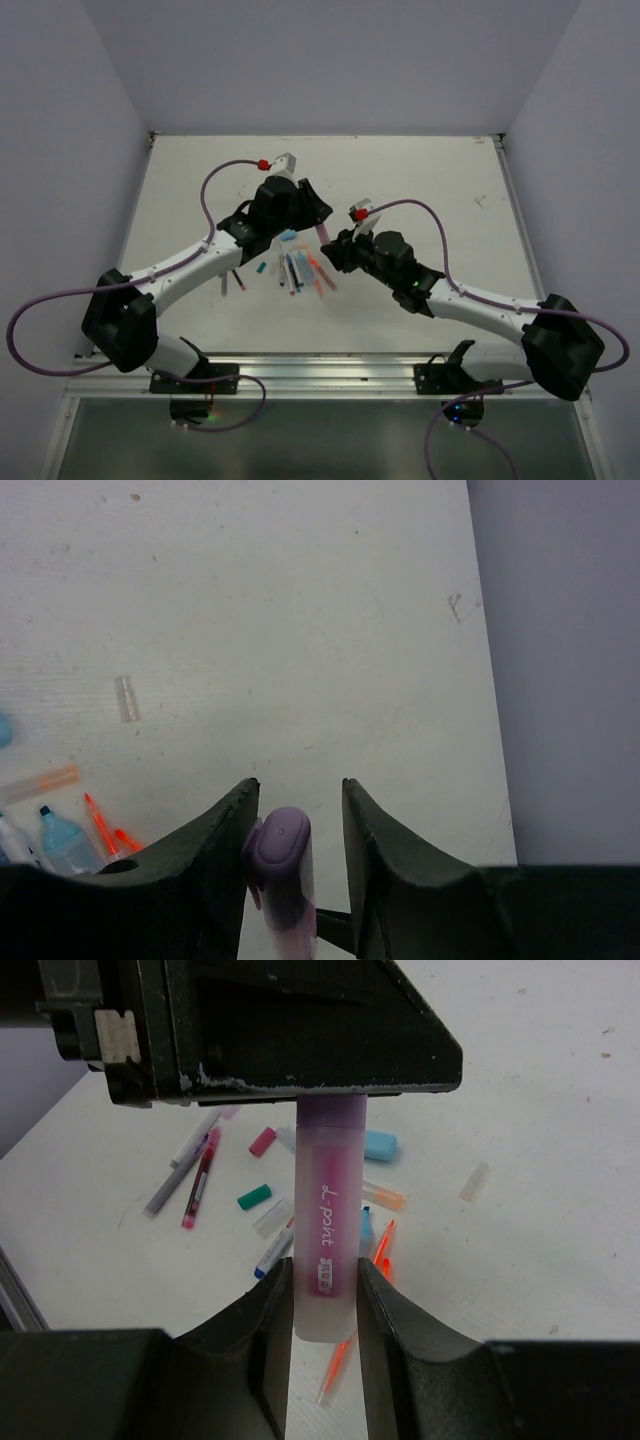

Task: Open the pen caps

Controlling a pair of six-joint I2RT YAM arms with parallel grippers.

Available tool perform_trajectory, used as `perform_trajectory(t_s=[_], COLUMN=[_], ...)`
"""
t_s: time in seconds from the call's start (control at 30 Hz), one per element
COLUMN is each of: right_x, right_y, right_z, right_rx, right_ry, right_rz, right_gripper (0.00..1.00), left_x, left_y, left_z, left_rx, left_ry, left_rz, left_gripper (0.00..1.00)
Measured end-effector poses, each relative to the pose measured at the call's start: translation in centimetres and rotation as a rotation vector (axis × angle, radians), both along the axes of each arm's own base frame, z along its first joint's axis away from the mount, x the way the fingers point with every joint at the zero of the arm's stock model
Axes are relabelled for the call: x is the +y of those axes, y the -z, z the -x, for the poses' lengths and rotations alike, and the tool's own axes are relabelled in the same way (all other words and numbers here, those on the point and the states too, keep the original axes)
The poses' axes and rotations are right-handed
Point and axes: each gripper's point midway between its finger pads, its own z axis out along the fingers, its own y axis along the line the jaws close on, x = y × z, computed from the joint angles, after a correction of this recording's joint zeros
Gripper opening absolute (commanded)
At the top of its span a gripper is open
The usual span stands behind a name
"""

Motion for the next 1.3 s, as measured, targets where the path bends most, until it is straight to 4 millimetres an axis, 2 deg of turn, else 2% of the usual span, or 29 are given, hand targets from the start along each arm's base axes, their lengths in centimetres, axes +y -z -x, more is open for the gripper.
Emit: perform_trajectory(t_s=[0.07,0.23,0.3,0.33,0.43,0.53,0.8,1.07,1.17,1.27,1.3], right_x=[0.0,0.0,0.1,0.1,0.1,0.3,1.0,1.6,1.5,1.2,1.1], right_y=[0.0,-0.1,-0.1,0.0,0.0,0.1,-0.1,-0.1,-0.1,0.1,0.2], right_z=[0.0,0.0,0.0,0.1,0.2,0.4,0.4,-0.2,-0.3,-0.6,-0.7], right_rx=[0.001,0.003,0.006,0.007,0.015,0.022,0.031,0.03,0.025,0.025,0.025], right_ry=[0.002,0.005,0.002,0.001,-0.004,-0.019,-0.05,-0.054,-0.051,-0.039,-0.03], right_rz=[-0.003,-0.008,-0.01,-0.01,-0.014,-0.017,0.001,0.027,0.039,0.059,0.065], right_gripper=[0.0,0.0,0.0,0.11,0.34,0.44,0.53,0.5,0.42,0.29,0.21], left_x=[0.0,0.2,0.2,0.2,0.1,0.1,0.0,-0.4,-0.4,-0.5,-0.5], left_y=[0.3,0.5,0.5,0.5,0.5,0.4,-0.7,-1.6,-1.6,-1.7,-1.7], left_z=[0.1,0.0,0.0,0.0,0.0,0.2,0.3,0.2,0.2,0.3,0.3], left_rx=[0.002,-0.005,-0.009,-0.013,-0.025,-0.042,-0.099,-0.134,-0.138,-0.139,-0.139], left_ry=[-0.003,-0.008,-0.003,0.001,0.012,0.027,0.054,0.069,0.076,0.081,0.082], left_rz=[-0.003,-0.016,-0.022,-0.027,-0.036,-0.037,-0.022,-0.004,-0.005,-0.006,-0.005], left_gripper=[0.34,0.01,0.0,0.0,0.0,0.0,0.0,0.0,0.0,0.0,0.0])
